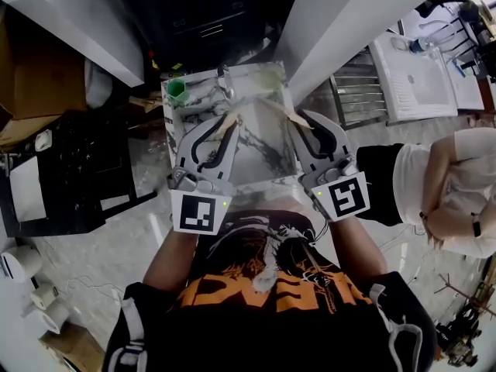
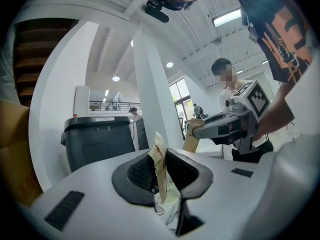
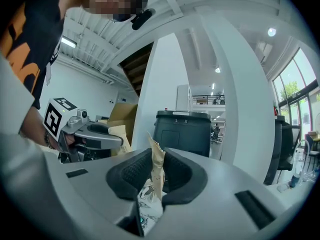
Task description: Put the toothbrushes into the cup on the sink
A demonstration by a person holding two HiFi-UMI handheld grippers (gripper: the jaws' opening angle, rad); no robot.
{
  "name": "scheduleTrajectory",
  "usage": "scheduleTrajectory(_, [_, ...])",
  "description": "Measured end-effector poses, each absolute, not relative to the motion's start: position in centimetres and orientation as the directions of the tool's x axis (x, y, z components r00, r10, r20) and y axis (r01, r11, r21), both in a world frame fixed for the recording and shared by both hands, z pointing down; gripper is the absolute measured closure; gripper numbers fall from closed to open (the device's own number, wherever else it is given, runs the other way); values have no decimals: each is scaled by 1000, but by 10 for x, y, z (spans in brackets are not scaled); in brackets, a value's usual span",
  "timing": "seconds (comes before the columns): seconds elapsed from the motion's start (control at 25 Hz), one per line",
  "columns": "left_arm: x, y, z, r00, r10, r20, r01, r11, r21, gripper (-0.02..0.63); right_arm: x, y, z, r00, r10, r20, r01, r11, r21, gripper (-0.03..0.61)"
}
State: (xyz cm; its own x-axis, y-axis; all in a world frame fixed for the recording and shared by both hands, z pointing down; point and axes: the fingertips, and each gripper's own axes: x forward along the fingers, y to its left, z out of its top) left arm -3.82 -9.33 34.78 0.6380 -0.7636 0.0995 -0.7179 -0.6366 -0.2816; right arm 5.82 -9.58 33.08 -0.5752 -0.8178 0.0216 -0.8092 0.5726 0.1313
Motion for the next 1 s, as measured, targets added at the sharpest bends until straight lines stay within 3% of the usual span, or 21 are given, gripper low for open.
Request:
scheduleTrajectory(0.52, [7, -160, 366, 641, -758, 124, -702, -644, -304, 528, 105, -174, 364, -561, -826, 53, -818, 563, 118, 497])
scheduleTrajectory(1.0, [26, -196, 422, 605, -772, 194, -728, -635, -259, 528, 129, -229, 440, -539, -825, 168, -823, 558, 102, 497])
